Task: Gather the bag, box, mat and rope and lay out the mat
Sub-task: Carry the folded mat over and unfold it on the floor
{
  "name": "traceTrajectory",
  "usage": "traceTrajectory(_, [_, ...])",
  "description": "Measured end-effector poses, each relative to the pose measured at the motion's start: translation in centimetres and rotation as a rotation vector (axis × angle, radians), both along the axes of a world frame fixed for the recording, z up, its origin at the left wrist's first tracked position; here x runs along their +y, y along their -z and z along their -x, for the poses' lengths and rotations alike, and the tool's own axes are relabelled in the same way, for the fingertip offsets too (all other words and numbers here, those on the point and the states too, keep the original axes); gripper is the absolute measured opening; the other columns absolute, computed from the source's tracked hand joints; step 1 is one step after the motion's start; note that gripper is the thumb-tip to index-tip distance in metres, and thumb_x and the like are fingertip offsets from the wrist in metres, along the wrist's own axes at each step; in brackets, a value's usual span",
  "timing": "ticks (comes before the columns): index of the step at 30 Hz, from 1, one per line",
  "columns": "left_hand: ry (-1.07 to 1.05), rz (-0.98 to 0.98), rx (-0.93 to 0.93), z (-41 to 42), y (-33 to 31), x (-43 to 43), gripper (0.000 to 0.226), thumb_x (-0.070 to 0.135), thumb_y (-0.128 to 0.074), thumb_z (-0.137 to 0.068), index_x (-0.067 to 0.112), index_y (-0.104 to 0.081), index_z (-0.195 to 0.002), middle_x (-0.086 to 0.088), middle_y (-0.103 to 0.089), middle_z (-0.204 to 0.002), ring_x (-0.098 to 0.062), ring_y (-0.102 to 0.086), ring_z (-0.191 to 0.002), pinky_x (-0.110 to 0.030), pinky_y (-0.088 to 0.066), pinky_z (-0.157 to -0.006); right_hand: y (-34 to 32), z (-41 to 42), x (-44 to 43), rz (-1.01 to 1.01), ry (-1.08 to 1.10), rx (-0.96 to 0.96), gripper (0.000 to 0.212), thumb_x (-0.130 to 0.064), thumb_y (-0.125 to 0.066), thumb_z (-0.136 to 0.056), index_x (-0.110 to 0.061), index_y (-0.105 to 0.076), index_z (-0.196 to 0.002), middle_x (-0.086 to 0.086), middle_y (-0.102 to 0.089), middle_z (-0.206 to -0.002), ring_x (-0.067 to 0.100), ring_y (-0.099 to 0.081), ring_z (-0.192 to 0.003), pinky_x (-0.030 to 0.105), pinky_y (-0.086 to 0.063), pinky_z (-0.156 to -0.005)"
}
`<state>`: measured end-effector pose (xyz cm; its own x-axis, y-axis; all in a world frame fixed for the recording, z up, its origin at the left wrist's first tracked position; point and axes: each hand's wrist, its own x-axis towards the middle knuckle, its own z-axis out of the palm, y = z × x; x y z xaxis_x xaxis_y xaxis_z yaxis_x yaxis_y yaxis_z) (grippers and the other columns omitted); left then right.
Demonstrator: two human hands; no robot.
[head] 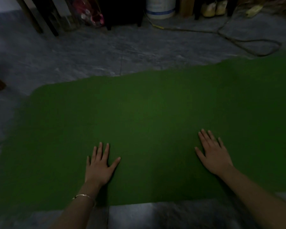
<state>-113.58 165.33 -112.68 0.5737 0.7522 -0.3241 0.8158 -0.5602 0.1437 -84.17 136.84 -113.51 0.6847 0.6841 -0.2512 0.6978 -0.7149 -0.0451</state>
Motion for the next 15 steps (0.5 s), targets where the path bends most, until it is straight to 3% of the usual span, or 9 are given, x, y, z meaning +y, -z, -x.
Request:
traceTrajectory(4, [-0.006,0.010,-0.024,-1.3,-1.7,0.5,0.084,0.068,-0.031,-0.087,0.023,0.000,-0.151,0.002,0.007,-0.159,-0.015,0.006,-0.146,-0.044,-0.003,-0.119,-2.4,-0.6,1.3,-0.028,0.030,0.025,0.068,-0.052,-0.017,-0.095,-0.015,-0.004,-0.151,0.002,0.008,-0.158,0.015,0.010,-0.144,0.045,-0.005,-0.118])
traceTrajectory(7, [0.032,-0.063,-0.099,-3.4,-5.6,1.5,0.082,0.066,-0.030,-0.088,0.022,0.000,-0.150,0.000,0.007,-0.159,-0.016,0.008,-0.146,-0.044,-0.002,-0.119,-6.5,-1.5,3.6,-0.080,0.030,-0.009,0.069,-0.053,-0.015,-0.095,-0.013,-0.003,-0.150,0.004,0.009,-0.157,0.019,0.008,-0.145,0.044,-0.004,-0.117])
traceTrajectory(15, [-0.017,-0.025,-0.392,-8.2,-27.3,1.7,0.074,0.050,-0.045,-0.092,0.015,-0.017,-0.149,-0.004,-0.011,-0.159,-0.019,-0.002,-0.147,-0.043,-0.004,-0.118,-27.8,-1.1,8.0,-0.246,0.018,0.026,0.071,-0.050,-0.031,-0.096,-0.009,-0.010,-0.150,0.009,-0.001,-0.159,0.029,0.000,-0.145,0.045,-0.008,-0.118])
